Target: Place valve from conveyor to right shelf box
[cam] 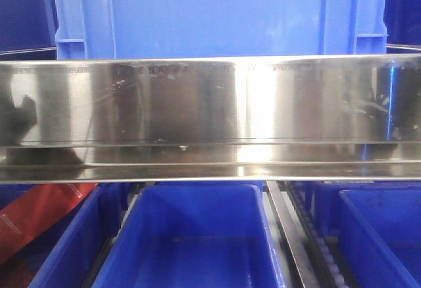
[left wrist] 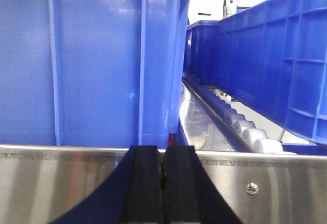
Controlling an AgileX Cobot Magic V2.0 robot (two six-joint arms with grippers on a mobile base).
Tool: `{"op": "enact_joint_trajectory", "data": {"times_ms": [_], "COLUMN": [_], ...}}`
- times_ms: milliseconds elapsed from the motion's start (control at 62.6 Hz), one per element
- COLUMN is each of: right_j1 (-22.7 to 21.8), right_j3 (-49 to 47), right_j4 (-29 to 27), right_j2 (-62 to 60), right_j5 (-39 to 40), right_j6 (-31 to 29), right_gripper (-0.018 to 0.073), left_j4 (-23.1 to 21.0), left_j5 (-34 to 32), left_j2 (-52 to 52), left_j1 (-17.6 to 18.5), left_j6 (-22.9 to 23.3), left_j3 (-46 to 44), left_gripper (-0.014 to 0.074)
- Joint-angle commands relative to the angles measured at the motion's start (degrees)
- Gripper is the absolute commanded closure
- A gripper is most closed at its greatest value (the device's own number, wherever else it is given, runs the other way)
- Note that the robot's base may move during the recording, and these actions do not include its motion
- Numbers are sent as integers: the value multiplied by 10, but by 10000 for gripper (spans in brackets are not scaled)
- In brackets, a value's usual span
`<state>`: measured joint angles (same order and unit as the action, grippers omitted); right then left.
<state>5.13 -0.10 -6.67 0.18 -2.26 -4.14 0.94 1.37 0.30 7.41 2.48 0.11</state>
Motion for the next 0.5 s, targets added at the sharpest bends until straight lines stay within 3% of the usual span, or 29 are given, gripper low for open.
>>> {"op": "enact_joint_trajectory", "data": {"times_ms": [0,479], "right_j1": [0,0], "right_j3": [1,1], "right_j4": [2,2], "right_j2": [-2,-2], "right_j5": [6,6], "right_j6": [-5,-5], "right_gripper": [727,727], "left_j4": [-3,-3], "left_j5": [-10,-10], "left_j2": [-3,-3], "left_j1": [-3,-3], "left_j6": [1,1], "left_j3": [-1,-1], "left_gripper": [708,708]}}
